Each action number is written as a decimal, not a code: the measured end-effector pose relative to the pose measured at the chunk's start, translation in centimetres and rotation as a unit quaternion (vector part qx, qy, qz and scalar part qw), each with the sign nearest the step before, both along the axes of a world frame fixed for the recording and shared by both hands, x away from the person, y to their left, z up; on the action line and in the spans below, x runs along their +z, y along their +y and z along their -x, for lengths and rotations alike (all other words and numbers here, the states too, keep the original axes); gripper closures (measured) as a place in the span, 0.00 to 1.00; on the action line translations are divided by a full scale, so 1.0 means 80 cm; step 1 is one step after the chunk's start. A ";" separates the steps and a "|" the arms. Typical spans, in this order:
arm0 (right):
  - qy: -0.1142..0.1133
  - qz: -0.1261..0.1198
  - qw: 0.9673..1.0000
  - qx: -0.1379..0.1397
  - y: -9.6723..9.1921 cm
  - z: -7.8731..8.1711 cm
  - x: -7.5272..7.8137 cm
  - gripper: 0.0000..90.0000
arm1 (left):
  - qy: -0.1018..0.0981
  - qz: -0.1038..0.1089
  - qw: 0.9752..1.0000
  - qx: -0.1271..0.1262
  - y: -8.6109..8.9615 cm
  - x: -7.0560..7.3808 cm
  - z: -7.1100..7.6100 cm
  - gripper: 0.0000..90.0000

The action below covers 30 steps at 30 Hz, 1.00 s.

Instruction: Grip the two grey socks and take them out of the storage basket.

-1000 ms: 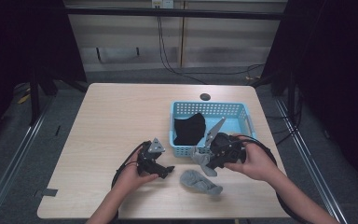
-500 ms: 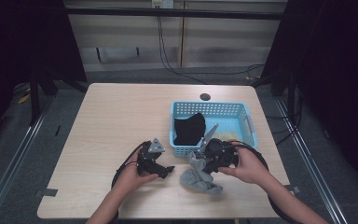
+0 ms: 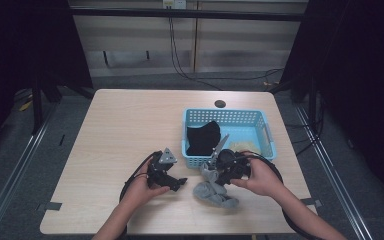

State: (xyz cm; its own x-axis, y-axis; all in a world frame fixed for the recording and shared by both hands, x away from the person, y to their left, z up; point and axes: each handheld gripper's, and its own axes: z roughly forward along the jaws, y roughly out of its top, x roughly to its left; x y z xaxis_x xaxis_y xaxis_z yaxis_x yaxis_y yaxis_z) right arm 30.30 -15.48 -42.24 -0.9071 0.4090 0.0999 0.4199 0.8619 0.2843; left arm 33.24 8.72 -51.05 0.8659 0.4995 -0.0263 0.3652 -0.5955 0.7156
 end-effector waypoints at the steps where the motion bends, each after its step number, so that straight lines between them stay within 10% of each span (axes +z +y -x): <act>1: 0.001 0.000 1.000 0.001 0.001 0.000 -0.001 0.94 | 0.000 0.000 1.000 0.000 0.000 0.000 0.000 0.09; 13: 0.003 0.002 1.000 -0.003 0.004 -0.004 -0.012 0.91 | -0.001 -0.001 1.000 0.000 0.000 0.000 0.000 0.09; 30: 0.011 -0.035 0.998 -0.049 -0.013 0.001 -0.005 0.37 | 0.001 0.000 1.000 0.000 0.000 0.000 0.000 0.09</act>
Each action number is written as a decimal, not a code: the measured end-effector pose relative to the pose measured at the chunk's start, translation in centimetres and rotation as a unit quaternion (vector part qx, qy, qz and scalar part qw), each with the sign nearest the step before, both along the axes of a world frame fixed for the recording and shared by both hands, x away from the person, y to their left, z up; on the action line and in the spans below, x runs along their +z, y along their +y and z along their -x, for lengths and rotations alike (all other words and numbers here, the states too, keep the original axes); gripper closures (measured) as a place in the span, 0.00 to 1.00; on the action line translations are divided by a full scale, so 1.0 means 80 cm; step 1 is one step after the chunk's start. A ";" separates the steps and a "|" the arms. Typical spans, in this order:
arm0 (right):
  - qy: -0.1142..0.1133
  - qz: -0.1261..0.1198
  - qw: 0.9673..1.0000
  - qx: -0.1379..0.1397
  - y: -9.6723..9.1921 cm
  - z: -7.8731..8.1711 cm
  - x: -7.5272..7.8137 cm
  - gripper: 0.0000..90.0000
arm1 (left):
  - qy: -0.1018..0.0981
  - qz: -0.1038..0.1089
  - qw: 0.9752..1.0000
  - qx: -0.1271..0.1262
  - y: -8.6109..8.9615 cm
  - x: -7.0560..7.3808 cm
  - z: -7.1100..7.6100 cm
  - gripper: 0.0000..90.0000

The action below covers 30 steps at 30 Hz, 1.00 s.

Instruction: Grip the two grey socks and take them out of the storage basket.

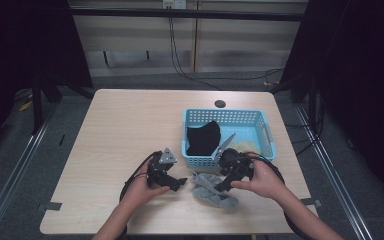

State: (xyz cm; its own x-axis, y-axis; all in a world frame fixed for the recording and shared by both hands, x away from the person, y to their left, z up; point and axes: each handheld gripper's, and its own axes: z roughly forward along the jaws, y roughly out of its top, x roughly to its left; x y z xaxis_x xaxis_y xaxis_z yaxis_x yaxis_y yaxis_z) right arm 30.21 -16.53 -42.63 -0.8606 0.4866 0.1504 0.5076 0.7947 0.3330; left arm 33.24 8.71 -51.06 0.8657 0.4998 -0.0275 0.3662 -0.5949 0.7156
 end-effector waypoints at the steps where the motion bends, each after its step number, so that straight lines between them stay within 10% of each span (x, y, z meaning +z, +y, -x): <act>1: -0.001 -0.006 1.000 -0.006 -0.002 0.001 0.001 0.35 | 0.000 0.000 1.000 0.000 0.000 0.000 0.000 0.09; 30: -0.004 -0.019 0.996 -0.082 -0.097 0.023 -0.027 0.24 | -0.001 0.000 1.000 0.000 0.000 0.000 0.000 0.09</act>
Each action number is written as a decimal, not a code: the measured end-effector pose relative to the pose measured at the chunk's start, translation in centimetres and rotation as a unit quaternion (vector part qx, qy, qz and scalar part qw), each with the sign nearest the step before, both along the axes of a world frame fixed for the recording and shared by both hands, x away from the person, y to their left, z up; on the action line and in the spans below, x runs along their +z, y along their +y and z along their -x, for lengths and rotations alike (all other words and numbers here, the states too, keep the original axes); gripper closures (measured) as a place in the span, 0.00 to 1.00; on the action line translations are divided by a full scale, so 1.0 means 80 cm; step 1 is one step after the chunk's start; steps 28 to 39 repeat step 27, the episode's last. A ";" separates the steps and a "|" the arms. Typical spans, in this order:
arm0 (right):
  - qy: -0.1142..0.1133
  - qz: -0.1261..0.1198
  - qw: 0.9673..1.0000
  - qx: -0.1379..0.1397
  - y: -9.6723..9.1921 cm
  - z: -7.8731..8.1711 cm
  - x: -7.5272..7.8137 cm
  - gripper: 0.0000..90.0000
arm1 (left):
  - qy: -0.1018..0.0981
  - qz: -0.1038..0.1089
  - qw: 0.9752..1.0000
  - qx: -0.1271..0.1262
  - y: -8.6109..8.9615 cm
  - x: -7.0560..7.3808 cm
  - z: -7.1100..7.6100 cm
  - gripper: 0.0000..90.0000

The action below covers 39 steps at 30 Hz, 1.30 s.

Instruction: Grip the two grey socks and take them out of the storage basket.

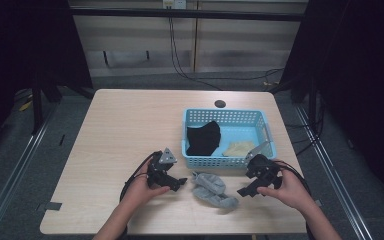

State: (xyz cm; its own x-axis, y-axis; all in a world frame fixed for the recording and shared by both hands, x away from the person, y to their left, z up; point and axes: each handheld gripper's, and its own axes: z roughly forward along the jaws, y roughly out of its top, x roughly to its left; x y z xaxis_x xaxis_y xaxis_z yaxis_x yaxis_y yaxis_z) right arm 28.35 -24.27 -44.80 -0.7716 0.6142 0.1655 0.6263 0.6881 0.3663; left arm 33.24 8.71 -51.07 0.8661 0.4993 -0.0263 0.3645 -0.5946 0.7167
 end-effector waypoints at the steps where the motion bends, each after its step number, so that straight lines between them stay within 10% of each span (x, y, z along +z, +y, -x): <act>1: 0.001 -0.002 1.000 -0.004 -0.003 0.000 -0.004 0.24 | 0.000 0.000 1.000 0.000 0.000 0.000 0.000 0.09; 15: -0.081 -0.025 0.996 -0.014 -0.039 0.008 -0.049 0.21 | 0.001 0.000 1.000 0.000 0.000 0.000 0.000 0.09; 20: -0.128 -0.055 0.990 -0.005 -0.042 0.012 -0.061 0.15 | 0.000 0.000 1.000 0.000 0.000 0.000 0.000 0.09; 39: -0.128 -0.059 0.990 -0.005 -0.043 0.012 -0.061 0.17 | 0.000 0.000 1.000 0.000 0.000 0.000 0.000 0.09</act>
